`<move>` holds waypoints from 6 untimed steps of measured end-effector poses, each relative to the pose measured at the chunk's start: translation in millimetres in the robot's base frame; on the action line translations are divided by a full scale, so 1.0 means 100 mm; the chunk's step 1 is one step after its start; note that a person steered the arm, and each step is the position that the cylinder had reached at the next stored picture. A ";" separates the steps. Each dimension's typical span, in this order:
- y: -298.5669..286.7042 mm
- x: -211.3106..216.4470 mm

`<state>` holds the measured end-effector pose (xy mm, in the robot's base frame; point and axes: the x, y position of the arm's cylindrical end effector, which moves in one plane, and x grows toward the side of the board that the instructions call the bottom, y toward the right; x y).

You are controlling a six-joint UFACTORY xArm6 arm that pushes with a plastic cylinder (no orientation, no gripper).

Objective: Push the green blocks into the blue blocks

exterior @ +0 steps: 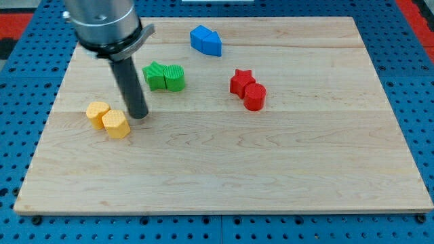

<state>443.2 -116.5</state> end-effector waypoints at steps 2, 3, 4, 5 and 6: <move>0.65 -0.67; 0.60 -0.49; 0.22 -0.79; 0.30 -1.14; 0.13 -1.19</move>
<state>323.9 -103.4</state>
